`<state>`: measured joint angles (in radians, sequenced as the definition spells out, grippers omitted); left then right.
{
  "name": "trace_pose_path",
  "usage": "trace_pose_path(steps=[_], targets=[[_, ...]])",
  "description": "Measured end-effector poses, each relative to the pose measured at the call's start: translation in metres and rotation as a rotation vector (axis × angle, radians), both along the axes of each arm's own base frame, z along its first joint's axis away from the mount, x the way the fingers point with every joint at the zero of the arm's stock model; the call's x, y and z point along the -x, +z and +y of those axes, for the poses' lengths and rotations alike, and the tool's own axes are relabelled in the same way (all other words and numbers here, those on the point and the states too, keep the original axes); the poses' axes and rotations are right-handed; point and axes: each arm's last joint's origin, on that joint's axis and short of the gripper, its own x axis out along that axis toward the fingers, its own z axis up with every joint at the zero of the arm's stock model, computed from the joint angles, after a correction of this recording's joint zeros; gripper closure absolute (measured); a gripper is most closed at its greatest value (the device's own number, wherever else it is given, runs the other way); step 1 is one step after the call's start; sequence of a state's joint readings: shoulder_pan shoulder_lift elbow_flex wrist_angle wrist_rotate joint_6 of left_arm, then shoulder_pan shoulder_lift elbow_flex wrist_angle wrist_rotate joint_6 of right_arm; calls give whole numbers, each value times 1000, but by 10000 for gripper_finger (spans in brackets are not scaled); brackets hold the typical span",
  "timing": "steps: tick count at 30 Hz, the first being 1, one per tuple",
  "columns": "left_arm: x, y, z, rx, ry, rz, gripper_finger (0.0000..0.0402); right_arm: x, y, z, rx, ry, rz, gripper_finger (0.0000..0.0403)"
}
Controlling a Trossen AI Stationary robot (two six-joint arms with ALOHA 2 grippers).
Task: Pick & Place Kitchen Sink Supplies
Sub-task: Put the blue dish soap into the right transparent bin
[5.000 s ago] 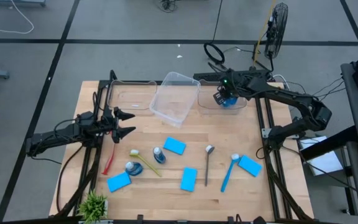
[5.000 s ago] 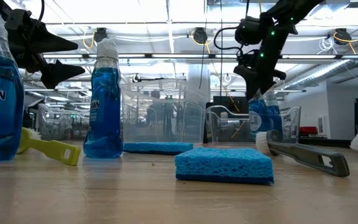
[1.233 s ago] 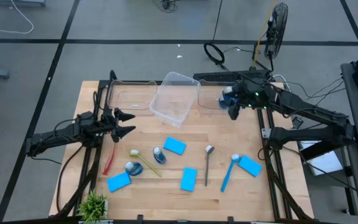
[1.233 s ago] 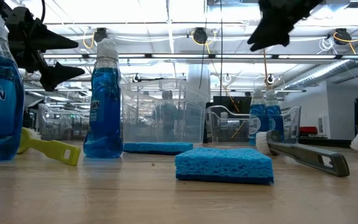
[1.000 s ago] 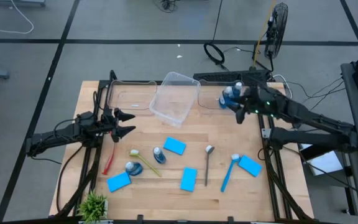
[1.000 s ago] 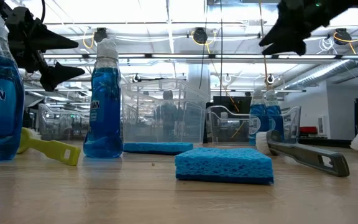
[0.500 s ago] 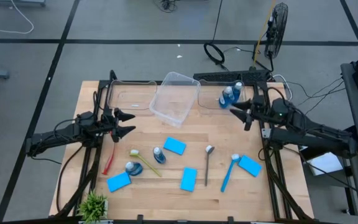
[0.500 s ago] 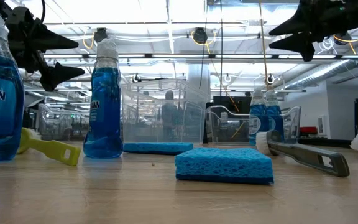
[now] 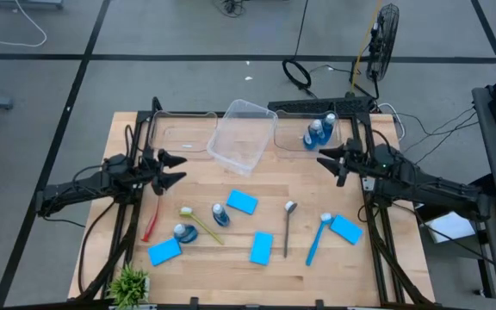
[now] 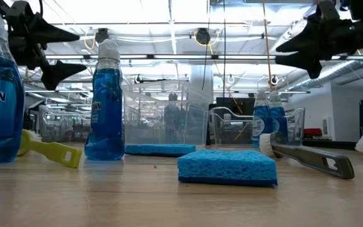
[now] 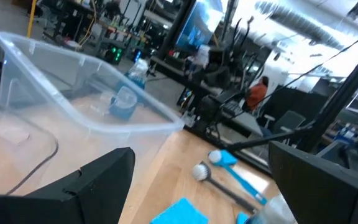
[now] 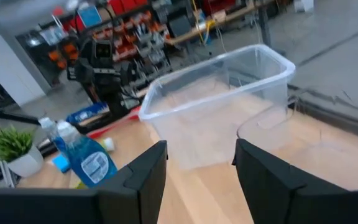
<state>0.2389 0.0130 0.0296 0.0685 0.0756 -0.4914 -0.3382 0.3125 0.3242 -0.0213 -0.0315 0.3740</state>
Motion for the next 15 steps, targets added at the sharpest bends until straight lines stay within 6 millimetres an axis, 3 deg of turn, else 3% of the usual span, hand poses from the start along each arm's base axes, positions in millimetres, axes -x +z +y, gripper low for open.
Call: trace_pose_path(steps=[8, 15], targets=[[2, 12, -1, -31, -3, -72, 36, 2, -19, 1, -5, -2, -178, 225], [9, 46, -4, -78, -44, 30, 36, 2, -34, 0, -9, -1, -233, 225]])
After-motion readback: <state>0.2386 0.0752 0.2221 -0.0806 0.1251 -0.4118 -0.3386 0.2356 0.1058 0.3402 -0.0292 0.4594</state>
